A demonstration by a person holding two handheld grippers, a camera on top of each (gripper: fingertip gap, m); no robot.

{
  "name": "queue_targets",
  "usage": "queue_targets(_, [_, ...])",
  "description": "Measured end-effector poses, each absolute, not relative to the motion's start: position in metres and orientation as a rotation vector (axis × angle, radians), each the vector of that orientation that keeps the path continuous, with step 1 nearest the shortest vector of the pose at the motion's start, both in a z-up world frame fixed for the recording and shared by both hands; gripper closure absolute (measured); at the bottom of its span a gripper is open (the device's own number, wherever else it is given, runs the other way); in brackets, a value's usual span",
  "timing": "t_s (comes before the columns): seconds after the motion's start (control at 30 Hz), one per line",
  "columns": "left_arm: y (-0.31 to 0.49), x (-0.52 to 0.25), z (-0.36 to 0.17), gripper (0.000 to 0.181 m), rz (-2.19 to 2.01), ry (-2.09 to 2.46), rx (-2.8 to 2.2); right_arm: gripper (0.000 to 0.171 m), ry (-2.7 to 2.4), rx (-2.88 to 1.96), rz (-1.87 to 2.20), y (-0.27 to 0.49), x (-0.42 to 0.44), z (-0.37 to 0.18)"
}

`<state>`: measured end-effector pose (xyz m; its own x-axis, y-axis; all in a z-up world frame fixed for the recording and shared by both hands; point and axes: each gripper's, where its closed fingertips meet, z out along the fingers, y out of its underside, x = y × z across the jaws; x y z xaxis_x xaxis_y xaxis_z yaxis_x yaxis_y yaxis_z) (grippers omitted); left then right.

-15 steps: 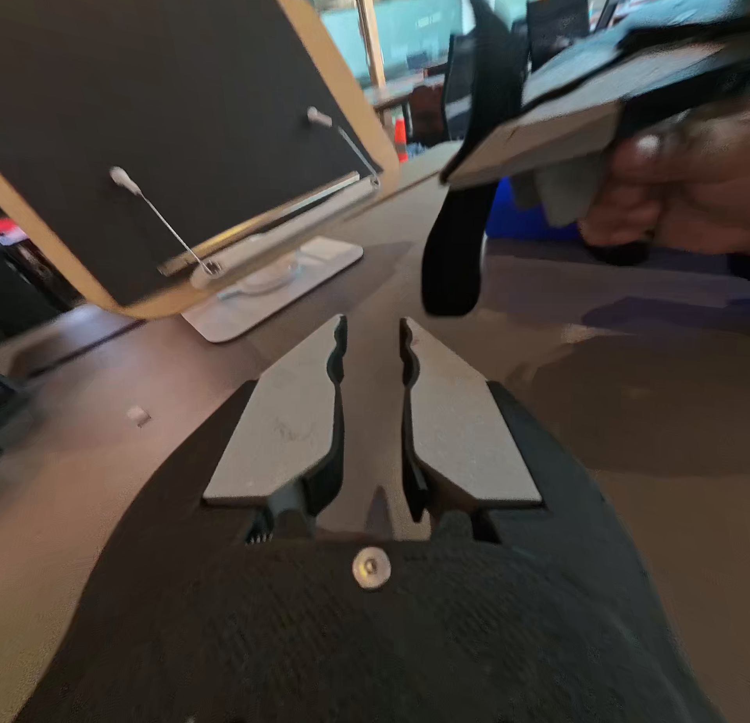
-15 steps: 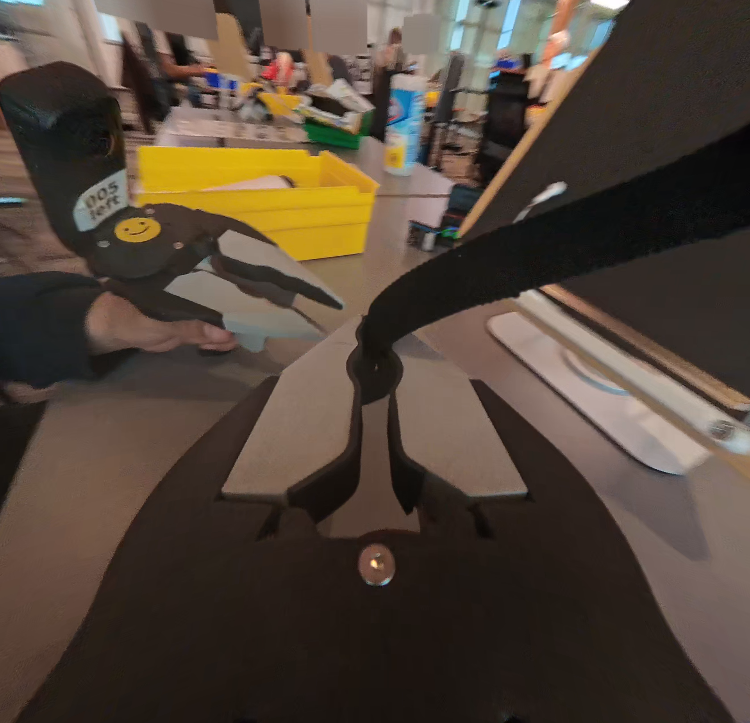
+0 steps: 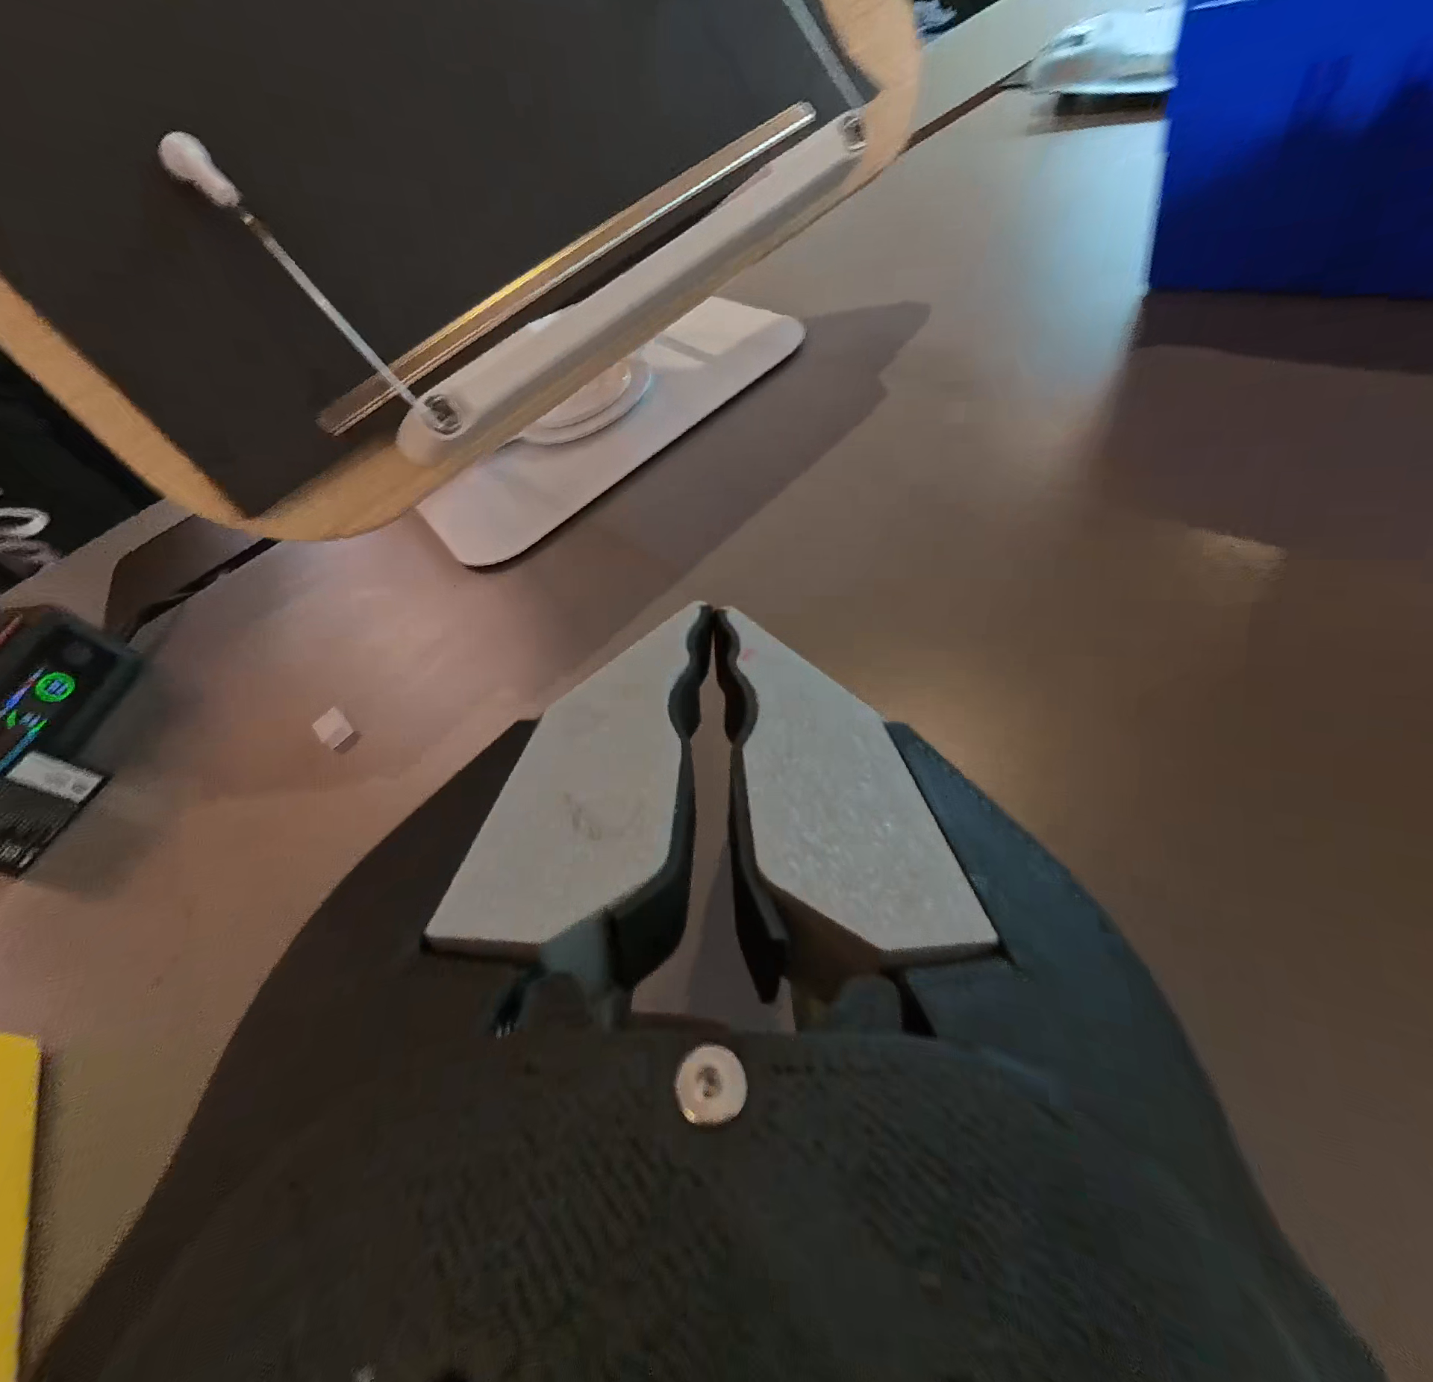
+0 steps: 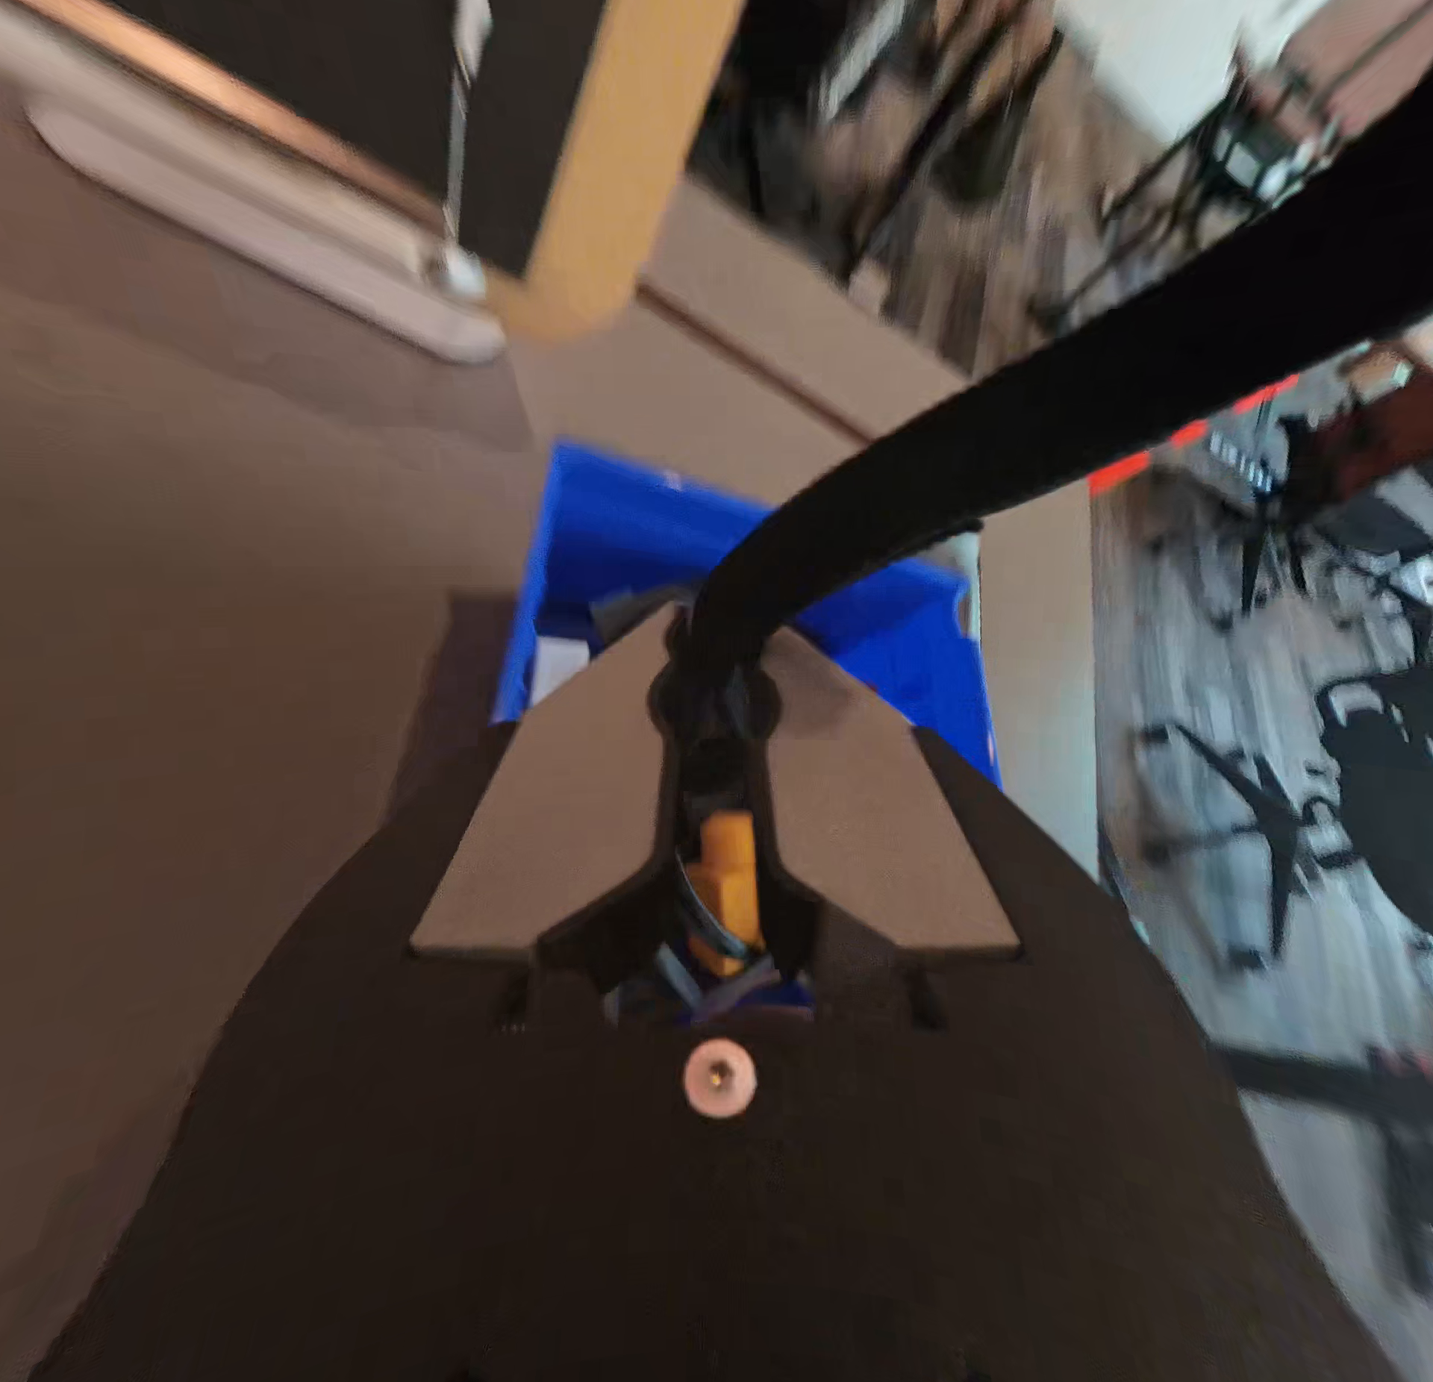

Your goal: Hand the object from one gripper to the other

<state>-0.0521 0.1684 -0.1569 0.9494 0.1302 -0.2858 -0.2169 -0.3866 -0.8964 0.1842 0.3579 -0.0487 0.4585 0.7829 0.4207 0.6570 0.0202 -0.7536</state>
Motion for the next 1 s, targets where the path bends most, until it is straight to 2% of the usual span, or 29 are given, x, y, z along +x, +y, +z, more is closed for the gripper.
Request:
queue_targets(0.07, [0.172, -0.060, -0.159, 0.181, 0.395, 0.037, -1.953, 0.126, -1.313, -1.790, 0.040, 0.364, 0.189, -0.074])
queue_targets(0.1, [0.173, -0.064, -0.160, 0.181, 0.411, 0.025, -1.954, 0.123, -1.336, -1.797, 0.007, 0.363, 0.188, -0.079])
queue_targets(0.23, [0.173, -0.073, -0.154, 0.181, 0.462, -0.016, -1.918, 0.118, -1.333, -1.732, -0.017, 0.348, 0.167, -0.066])
queue_targets(0.4, [0.172, -0.081, -0.148, 0.181, 0.457, -0.056, -1.880, 0.108, -1.394, -1.591, 0.187, 0.295, 0.106, -0.038])
queue_targets(0.47, [0.169, -0.084, -0.145, 0.181, 0.441, -0.084, -1.857, 0.110, -1.466, -1.547, 0.383, 0.258, 0.072, -0.039])
queue_targets(0.63, [0.153, -0.112, -0.138, 0.181, 0.520, -0.229, -1.813, 0.107, -1.538, -1.507, 0.645, 0.209, -0.003, -0.080])
queue_targets(0.8, [0.135, -0.142, -0.134, 0.181, 0.518, -0.399, -1.765, 0.101, -1.511, -1.557, 0.702, 0.203, -0.052, -0.138])
queue_targets(1.0, [0.136, -0.149, -0.135, 0.181, 0.559, -0.402, -1.773, 0.096, -1.488, -1.480, 0.606, 0.215, -0.079, -0.164])
